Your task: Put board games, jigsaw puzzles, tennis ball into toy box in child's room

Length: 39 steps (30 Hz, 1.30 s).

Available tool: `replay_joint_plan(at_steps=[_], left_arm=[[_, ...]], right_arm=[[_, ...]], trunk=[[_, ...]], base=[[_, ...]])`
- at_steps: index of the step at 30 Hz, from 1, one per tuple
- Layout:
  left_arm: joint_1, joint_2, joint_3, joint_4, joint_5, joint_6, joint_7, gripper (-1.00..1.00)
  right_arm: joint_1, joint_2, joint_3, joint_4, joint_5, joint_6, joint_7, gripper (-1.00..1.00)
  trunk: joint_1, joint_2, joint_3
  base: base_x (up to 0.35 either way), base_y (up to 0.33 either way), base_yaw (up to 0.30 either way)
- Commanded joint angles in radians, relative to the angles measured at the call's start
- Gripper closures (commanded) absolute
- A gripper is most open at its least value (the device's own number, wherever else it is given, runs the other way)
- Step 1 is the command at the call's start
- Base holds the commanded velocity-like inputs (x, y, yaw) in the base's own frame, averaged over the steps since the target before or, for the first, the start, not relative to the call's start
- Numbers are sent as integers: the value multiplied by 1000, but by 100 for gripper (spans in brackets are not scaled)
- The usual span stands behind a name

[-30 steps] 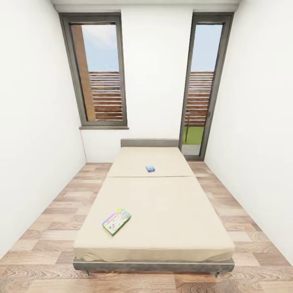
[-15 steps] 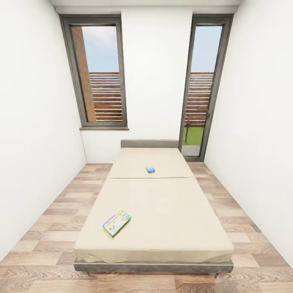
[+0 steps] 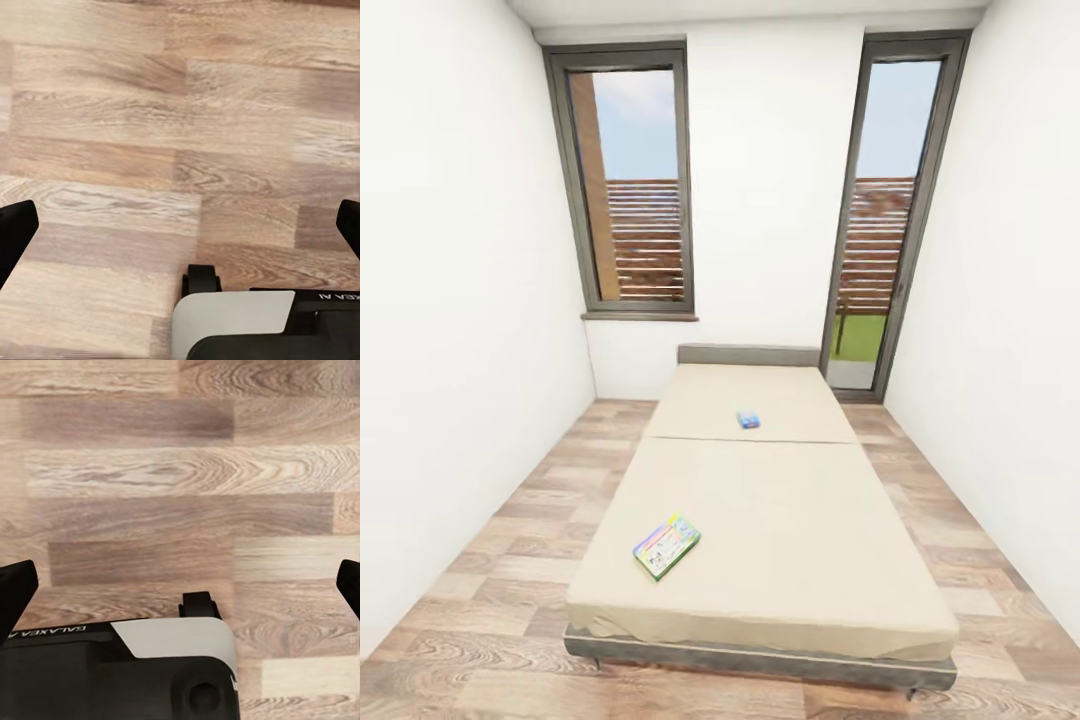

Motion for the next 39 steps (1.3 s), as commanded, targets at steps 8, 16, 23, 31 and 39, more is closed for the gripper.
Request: replay_joint_plan(at_steps=[8, 16, 23, 31, 39], left_arm=[[0, 0, 1, -2, 23, 5, -3, -100], [0, -1, 0, -2, 27, 4, -2, -100], [0, 0, 1, -2, 27, 3, -2, -100], [0, 1, 1, -2, 27, 3, -2, -100], [0, 2, 1, -2, 27, 3, -3, -100]], right_arm=[[0, 1, -1, -3, -4, 5, -3, -100], [0, 2, 0, -3, -3, 7, -3, -100], [0, 8, 0, -3, -3, 8, -5, -100], [0, 14, 0, -3, -1, 7, -6, -100], [0, 15, 0, -3, -1, 7, -6, -100]], trunk=[[-31, 55, 24], [-61, 111, 49], [-88, 160, 71], [-119, 216, 96], [-150, 272, 121]], base=[[-183, 0, 289], [-94, 0, 292], [-120, 0, 292], [-10, 0, 292], [-1, 0, 292]])
